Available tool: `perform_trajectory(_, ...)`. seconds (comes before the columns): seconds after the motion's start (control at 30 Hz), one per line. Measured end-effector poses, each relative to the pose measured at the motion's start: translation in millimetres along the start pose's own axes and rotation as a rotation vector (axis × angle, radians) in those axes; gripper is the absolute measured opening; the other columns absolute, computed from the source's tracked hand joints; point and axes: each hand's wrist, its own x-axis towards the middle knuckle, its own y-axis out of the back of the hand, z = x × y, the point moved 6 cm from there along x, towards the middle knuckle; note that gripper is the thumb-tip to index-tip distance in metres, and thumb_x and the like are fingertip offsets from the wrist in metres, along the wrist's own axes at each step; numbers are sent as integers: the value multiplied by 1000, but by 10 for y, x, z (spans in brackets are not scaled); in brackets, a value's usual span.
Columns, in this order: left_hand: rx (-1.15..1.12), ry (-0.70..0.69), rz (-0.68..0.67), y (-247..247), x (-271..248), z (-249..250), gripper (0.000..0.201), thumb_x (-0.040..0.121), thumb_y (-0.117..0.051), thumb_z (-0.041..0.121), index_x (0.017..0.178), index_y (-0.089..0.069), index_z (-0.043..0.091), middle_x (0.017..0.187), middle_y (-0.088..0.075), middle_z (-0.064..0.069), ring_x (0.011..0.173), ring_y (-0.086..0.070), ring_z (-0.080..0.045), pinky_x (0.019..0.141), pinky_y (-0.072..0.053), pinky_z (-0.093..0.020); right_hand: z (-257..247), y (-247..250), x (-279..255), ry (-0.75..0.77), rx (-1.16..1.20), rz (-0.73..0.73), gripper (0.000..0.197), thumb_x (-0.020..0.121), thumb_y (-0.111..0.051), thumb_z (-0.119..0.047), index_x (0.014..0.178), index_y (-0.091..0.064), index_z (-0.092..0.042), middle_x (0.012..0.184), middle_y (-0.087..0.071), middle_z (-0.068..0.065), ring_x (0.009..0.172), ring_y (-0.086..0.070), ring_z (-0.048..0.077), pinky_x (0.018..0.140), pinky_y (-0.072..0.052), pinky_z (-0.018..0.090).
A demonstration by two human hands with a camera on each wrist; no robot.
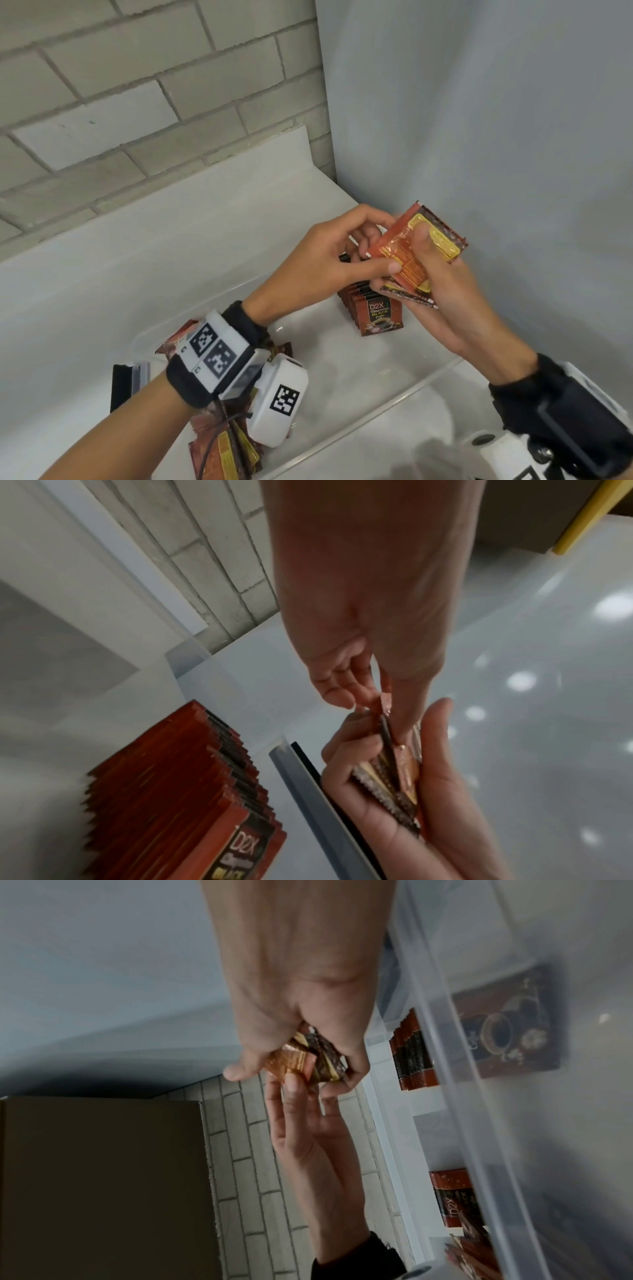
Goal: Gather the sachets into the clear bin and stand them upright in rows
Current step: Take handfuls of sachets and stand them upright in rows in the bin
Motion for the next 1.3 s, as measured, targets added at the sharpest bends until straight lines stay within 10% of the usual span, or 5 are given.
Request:
perform_trajectory(0.17,9,-134,72,180,-27,123,22,84,-71,7,105,-68,12,95,-62,-16,86,-58,-29,76,-48,-52,59,-23,41,-88,2,-22,109,41,-75,-77,122,-58,-6,110,-68,16,96,-67,26,73,-58,34)
perform_trajectory(0.53,375,-308,39,242,-158,161,30,83,-67,-4,107,-70,14,95,-45,-6,85,-49,-15,77,-45,-22,53,-19,-1,-160,11,-6,36,85,-62,-32,113,-68,-11,106,-70,16,79,-66,23,63,-55,30)
perform_trajectory(0.73,274,-142,-13,301,-202,83,45,79,-41,-3,105,-69,20,117,-48,-4,105,-53,-18,89,-47,-29,57,-25,18,-151,-12,-21,44,84,-62,-23,124,-58,-7,114,-70,15,87,-69,24,61,-55,30)
perform_trajectory(1.1,95,102,-160,280,-144,55,27,82,-70,11,109,-72,10,108,-63,-6,98,-61,-26,87,-51,-47,-136,77,8,167,-18,151,43,75,-68,-16,115,-53,-19,81,-63,-2,75,-65,12,70,-55,27)
perform_trajectory(1.3,365,0,-383,4,-140,-114,19,86,-69,12,104,-75,12,95,-63,0,81,-60,-12,77,-48,-24,-174,150,-17,215,-2,244,39,75,-70,-26,111,-55,-23,83,-60,-4,76,-64,10,90,-54,39)
